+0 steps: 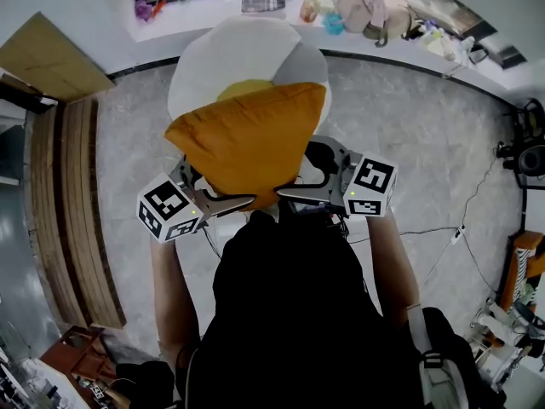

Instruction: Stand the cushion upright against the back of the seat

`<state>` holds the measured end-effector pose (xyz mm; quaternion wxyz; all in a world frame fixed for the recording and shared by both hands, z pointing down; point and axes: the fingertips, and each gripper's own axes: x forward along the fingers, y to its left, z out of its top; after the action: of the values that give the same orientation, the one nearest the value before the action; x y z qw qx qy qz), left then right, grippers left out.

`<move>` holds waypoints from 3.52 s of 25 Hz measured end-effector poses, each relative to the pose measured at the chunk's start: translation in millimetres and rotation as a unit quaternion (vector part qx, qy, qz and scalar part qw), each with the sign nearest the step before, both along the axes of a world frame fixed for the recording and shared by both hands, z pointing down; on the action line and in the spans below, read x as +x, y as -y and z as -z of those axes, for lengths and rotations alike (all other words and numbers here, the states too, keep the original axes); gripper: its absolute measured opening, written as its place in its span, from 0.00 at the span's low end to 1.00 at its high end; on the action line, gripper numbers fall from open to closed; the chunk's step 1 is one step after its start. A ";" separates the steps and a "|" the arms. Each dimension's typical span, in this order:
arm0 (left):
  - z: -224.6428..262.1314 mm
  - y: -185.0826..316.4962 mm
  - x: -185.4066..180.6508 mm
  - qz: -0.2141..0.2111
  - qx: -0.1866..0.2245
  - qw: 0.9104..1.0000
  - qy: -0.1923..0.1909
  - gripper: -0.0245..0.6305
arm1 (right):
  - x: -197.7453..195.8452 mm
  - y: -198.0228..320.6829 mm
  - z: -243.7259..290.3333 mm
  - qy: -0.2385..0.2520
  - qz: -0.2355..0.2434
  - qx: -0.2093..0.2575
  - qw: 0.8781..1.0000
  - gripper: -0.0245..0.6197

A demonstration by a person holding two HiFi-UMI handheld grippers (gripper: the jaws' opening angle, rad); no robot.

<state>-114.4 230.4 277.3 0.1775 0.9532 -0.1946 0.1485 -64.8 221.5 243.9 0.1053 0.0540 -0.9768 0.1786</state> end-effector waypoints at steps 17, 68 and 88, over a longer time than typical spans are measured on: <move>-15.5 91.7 55.3 0.023 -0.028 0.999 0.014 0.75 | 52.3 93.4 -11.7 0.011 0.039 -0.011 0.999 0.61; -518.2 306.5 3.8 0.170 -0.255 0.900 0.311 0.69 | 19.3 320.5 -520.3 -0.324 0.131 -0.108 0.931 0.54; -625.0 451.8 -66.2 0.286 -0.086 0.857 0.420 0.69 | -33.2 462.5 -634.0 -0.341 0.064 0.118 0.930 0.52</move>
<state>-180.6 -221.4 902.3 0.1948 0.6831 -0.5016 0.4938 -98.0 -241.0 877.8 0.4362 0.0610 -0.8974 0.0257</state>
